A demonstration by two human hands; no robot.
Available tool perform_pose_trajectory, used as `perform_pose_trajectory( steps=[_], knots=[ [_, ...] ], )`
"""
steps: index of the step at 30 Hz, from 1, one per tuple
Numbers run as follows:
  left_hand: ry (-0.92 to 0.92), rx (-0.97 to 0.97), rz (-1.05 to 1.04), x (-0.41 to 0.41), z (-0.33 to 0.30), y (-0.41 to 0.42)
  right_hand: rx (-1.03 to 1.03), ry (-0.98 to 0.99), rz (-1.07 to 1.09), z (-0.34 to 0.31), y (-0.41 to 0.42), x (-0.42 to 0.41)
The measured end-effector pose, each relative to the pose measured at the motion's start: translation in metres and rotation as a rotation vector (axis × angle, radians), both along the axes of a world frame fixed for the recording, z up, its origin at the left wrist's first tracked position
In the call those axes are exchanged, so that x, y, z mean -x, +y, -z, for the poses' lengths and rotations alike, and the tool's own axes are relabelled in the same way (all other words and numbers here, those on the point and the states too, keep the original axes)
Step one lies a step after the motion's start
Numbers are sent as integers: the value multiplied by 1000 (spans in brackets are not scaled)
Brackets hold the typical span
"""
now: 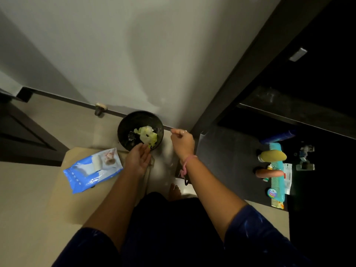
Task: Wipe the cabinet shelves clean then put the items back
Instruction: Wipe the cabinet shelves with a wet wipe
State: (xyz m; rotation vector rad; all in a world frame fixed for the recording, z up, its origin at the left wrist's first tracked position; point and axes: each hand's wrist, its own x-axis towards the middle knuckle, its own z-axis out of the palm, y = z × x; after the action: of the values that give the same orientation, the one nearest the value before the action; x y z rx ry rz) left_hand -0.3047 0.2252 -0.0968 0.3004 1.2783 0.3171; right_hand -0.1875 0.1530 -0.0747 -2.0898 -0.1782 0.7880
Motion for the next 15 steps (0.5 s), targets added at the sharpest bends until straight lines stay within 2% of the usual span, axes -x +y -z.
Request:
perform_pose_trajectory(
  steps=[6, 15],
  knots=[
    [22, 112, 100, 10, 0, -64, -63, 132, 220, 6, -86, 11],
    [-39, 44, 297, -13, -41, -127, -220, 225, 511, -8, -182, 28]
  ],
)
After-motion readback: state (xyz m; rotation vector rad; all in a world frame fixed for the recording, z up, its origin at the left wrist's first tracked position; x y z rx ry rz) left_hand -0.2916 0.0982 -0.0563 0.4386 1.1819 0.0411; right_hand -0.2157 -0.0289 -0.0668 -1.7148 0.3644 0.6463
